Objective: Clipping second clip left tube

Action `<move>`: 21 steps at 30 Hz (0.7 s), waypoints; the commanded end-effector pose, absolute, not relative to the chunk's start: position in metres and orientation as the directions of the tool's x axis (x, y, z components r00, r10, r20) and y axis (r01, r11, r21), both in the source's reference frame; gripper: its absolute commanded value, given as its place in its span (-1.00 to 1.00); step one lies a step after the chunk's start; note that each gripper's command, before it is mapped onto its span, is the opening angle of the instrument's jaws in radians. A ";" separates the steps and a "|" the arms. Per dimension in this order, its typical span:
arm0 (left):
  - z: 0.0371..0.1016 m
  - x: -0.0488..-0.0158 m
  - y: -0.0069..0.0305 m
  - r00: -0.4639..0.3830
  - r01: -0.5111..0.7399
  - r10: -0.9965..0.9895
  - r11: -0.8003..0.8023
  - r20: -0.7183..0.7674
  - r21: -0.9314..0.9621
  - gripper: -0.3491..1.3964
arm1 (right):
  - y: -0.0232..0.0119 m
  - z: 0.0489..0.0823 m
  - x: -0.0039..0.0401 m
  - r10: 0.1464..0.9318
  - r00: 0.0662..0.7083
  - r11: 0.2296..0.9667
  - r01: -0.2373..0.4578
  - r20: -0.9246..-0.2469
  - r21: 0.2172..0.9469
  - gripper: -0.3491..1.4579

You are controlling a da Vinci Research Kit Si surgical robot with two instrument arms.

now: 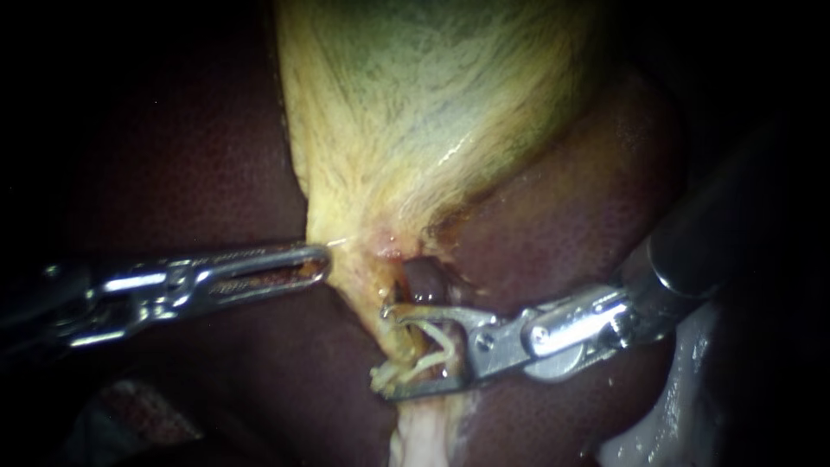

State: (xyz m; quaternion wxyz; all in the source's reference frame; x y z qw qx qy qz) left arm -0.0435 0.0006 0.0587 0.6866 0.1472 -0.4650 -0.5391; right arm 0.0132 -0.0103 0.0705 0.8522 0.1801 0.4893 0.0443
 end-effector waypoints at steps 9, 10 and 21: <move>0.0571 -0.0440 0.0006 -0.023 0.608 -0.878 0.368 0.479 0.704 -1.00 | -0.0105 0.0718 0.0143 0.242 0.554 0.937 0.081 -0.796 0.341 0.02; 0.0571 -0.0442 0.0006 -0.025 0.605 -0.877 0.368 0.479 0.706 -1.00 | -0.0107 0.0719 0.0146 0.246 0.555 0.936 0.077 -0.794 0.344 0.02; 0.0572 -0.0452 0.0009 -0.025 0.604 -0.878 0.367 0.477 0.707 -1.00 | -0.0136 0.0730 0.0176 0.240 0.548 0.920 0.136 -0.801 0.369 0.01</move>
